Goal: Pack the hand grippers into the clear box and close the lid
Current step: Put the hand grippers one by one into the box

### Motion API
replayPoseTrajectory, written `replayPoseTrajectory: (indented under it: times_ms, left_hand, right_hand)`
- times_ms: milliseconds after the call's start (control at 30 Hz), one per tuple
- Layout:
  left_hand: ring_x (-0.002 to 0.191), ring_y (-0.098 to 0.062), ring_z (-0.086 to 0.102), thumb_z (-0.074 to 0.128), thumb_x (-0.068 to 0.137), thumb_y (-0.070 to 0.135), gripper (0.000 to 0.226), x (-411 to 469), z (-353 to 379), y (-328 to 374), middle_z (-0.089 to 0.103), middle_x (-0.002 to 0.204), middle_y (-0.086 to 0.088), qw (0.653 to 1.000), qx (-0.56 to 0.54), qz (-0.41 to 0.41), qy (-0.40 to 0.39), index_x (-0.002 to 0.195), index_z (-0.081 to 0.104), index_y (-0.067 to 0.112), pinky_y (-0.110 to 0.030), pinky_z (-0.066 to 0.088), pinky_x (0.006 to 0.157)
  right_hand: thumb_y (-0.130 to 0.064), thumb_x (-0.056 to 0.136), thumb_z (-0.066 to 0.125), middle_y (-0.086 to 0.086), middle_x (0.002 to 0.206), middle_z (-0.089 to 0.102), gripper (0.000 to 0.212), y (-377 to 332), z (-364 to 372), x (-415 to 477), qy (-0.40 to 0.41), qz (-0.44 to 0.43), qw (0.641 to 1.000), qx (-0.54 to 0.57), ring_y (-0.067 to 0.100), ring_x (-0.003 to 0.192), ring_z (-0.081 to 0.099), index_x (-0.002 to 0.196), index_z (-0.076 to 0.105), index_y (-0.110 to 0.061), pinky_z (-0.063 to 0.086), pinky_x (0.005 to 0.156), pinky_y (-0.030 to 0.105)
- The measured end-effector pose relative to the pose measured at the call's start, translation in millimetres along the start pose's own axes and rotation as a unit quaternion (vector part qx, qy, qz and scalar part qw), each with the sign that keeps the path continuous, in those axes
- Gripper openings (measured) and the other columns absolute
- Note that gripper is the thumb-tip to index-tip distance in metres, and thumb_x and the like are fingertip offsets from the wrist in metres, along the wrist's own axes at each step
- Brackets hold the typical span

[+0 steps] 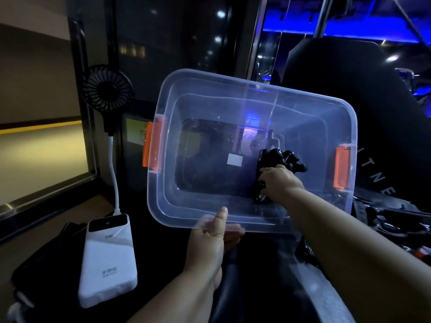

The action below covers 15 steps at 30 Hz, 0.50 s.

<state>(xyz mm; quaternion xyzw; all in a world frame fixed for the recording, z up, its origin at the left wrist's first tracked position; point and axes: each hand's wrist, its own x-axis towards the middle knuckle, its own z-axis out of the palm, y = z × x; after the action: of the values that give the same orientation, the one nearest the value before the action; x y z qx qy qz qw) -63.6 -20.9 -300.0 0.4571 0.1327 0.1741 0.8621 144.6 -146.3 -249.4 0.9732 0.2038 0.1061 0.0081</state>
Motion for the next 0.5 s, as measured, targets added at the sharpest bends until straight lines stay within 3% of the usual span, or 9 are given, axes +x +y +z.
replayPoseTrajectory:
  times_ms: [233,400,500]
  left_hand:
    - [0.054,-0.017,0.067,0.057,0.093,0.025,0.023,2,1,0,0.068,0.060,-0.011,1.000,-0.005,0.002,0.001,0.089,0.053,0.002,-0.023,0.055,0.056]
    - [0.056,-0.017,0.067,0.057,0.093,0.025,0.025,2,0,0,0.069,0.063,-0.013,1.000,0.001,0.002,0.001,0.091,0.054,0.001,-0.022,0.056,0.055]
    - [0.056,-0.016,0.068,0.058,0.093,0.026,0.023,2,1,1,0.069,0.062,-0.010,1.000,0.000,0.000,0.007,0.083,0.055,0.005,-0.023,0.056,0.058]
  right_hand:
    - [-0.030,0.083,0.067,-0.015,0.134,0.053,0.038,-6,-14,-9,0.020,-0.032,0.998,-0.056,0.016,0.122,0.041,0.121,0.062,-0.034,0.046,0.093,0.031]
    - [-0.037,0.085,0.065,-0.017,0.129,0.058,0.028,-1,-21,-18,0.073,-0.027,0.997,0.024,0.017,0.121,0.045,0.113,0.069,-0.033,0.042,0.097,0.031]
    - [-0.032,0.083,0.067,-0.010,0.118,0.067,0.018,5,-26,-29,0.144,-0.017,0.986,0.079,0.020,0.111,0.053,0.099,0.074,-0.029,0.044,0.087,0.028]
